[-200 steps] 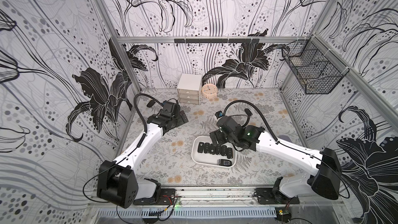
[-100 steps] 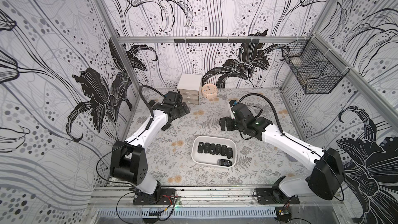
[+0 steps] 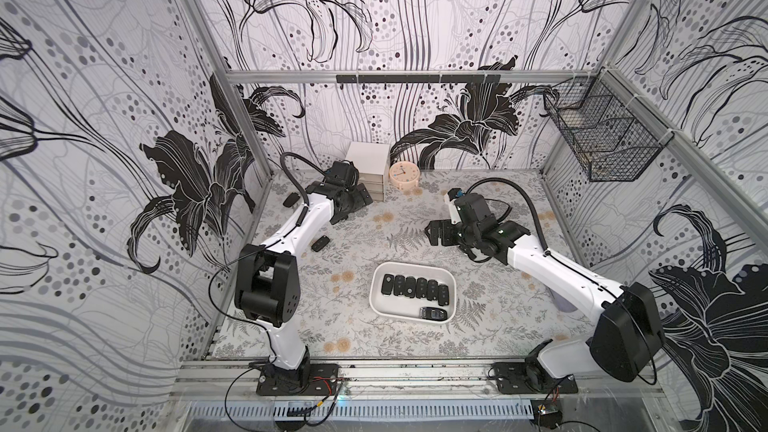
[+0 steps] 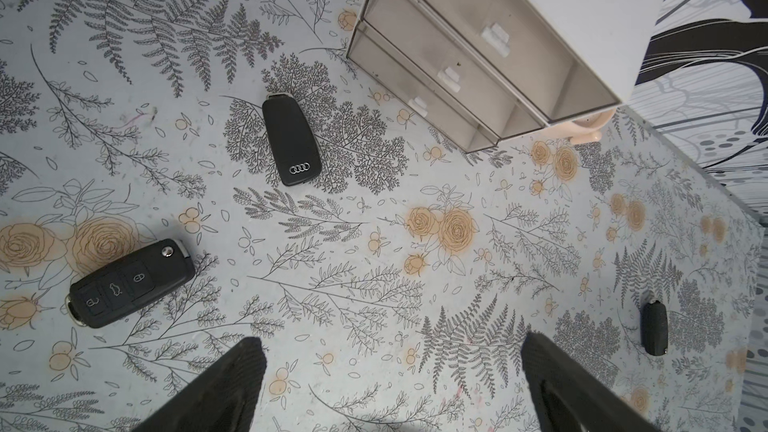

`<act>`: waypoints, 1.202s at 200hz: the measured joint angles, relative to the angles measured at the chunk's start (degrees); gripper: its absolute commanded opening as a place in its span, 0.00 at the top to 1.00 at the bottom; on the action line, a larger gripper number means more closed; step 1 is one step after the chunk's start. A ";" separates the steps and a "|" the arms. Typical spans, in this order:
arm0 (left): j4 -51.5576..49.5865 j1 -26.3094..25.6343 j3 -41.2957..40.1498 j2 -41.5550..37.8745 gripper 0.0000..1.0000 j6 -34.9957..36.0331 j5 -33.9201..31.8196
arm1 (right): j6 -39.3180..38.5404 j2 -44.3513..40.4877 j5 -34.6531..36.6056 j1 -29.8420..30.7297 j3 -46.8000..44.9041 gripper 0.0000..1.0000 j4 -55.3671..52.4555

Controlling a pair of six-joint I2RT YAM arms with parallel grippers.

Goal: Place the car key into the storage box
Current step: Move the car key to the center of the board.

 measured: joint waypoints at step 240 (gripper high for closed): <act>11.41 27.76 22.01 27.91 0.00 1.92 3.98 | 0.46 2.38 -4.24 0.00 5.51 0.00 -2.25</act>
